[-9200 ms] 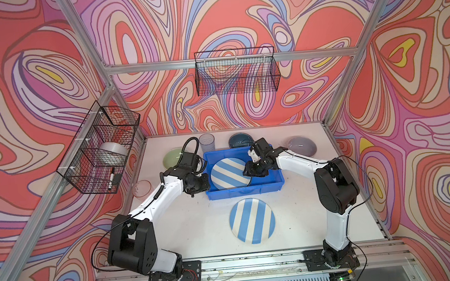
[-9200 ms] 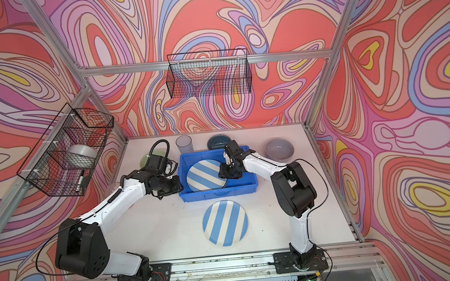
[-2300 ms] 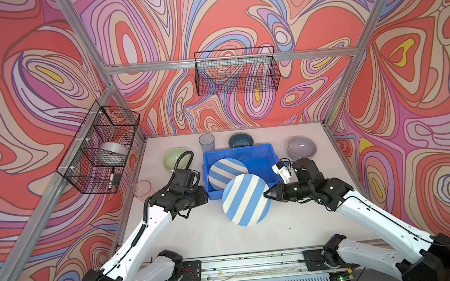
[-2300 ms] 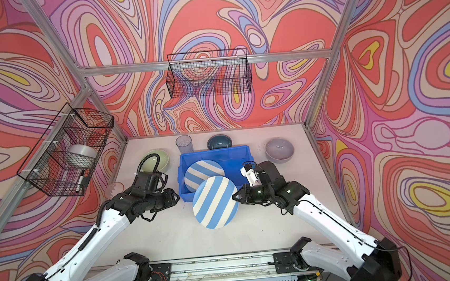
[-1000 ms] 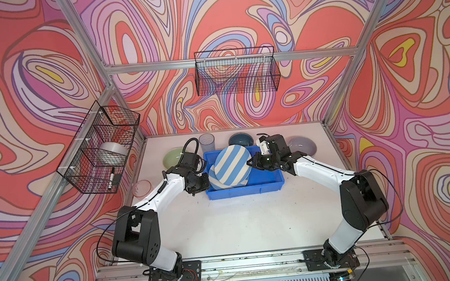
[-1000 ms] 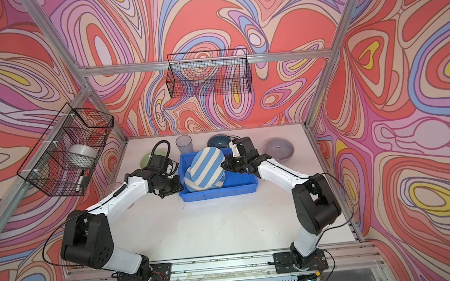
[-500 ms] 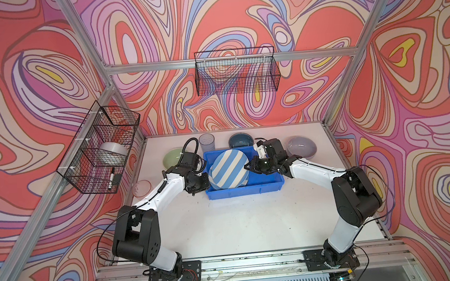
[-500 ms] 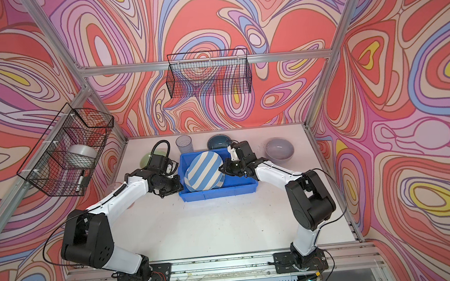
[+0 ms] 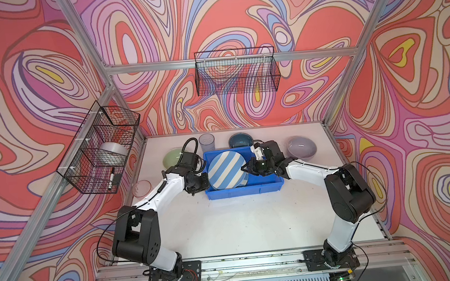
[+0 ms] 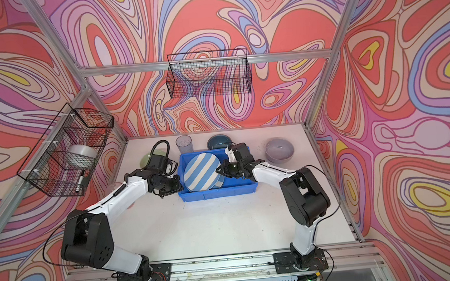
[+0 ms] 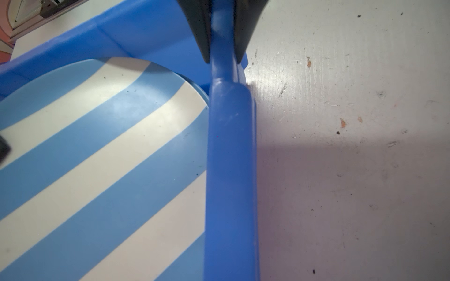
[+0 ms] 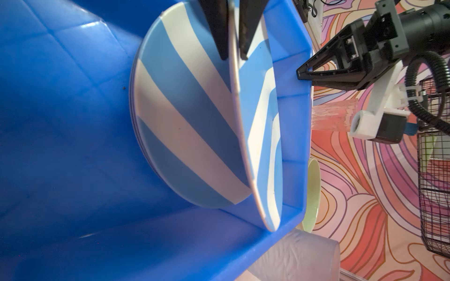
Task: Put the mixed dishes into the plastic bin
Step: 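Lower the striped plate onto the stacked plates and open the right gripper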
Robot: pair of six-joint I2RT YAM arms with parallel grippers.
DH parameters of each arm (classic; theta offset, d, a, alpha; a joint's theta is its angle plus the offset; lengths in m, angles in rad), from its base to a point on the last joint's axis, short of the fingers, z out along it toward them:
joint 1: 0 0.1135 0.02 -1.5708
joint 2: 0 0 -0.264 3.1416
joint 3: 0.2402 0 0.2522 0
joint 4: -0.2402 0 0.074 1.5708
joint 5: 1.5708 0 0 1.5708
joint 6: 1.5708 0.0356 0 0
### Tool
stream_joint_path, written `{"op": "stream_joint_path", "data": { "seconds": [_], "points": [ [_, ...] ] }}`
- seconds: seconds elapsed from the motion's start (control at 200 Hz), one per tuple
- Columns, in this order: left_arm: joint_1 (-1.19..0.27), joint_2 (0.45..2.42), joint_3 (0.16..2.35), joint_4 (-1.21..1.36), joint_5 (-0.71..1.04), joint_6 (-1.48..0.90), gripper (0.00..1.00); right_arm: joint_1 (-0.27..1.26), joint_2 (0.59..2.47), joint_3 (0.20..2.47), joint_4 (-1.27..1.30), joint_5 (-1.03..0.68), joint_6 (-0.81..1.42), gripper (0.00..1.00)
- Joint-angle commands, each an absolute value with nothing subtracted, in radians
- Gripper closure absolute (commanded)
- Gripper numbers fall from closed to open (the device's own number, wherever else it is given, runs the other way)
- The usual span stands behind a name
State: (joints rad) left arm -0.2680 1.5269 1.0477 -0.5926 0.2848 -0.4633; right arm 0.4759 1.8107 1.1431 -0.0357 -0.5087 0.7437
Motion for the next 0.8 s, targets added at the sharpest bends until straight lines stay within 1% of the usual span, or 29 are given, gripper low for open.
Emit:
{"op": "stream_joint_path", "data": {
  "seconds": [0.0,0.13,0.401,0.556,0.796],
  "points": [
    [-0.262,1.533,1.077,-0.583,0.304,-0.459,0.87,0.491,1.837,1.145,-0.064,-0.489,0.725,0.81],
    [-0.26,1.533,1.08,-0.583,0.305,-0.46,0.87,0.504,1.85,1.18,-0.131,-0.457,0.687,0.74],
    [-0.261,1.532,1.084,-0.584,0.311,-0.465,0.87,0.531,1.876,1.238,-0.245,-0.374,0.637,0.7],
    [-0.26,1.533,1.094,-0.595,0.307,-0.462,0.87,0.541,1.881,1.249,-0.272,-0.342,0.63,0.65],
    [-0.26,1.528,1.098,-0.601,0.302,-0.457,0.86,0.547,1.876,1.268,-0.313,-0.311,0.62,0.61]
  ]
}}
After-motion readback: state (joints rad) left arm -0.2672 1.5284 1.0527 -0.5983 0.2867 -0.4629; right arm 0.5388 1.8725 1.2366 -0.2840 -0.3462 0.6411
